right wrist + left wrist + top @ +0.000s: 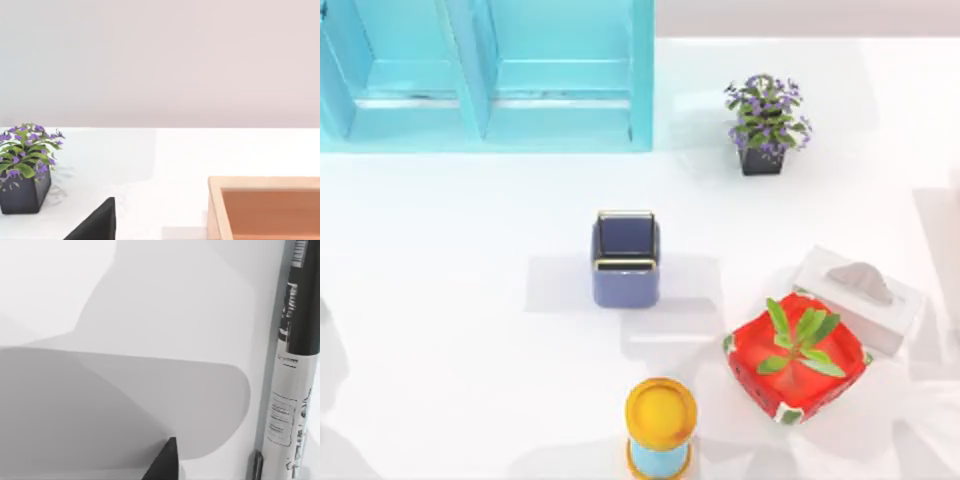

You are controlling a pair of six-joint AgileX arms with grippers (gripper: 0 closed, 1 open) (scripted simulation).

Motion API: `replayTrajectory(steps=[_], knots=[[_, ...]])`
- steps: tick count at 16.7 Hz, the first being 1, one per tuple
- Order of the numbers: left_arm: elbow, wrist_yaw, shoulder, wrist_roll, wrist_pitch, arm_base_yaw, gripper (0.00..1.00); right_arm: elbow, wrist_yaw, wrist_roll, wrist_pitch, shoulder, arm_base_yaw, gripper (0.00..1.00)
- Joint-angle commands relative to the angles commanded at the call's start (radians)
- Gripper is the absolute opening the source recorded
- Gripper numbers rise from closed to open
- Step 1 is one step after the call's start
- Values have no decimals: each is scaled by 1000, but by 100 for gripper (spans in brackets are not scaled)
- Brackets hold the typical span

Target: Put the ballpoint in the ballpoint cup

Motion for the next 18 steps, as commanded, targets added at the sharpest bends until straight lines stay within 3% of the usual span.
replayTrajectory(steps=[9,17,18], knots=[[0,0,0,0,0,0,2,0,0,0,0,0,0,100],[0,0,0,0,0,0,0,0,0,0,0,0,0,100],[16,-15,-95,36,-99,53,0,0,0,0,0,0,0,100]])
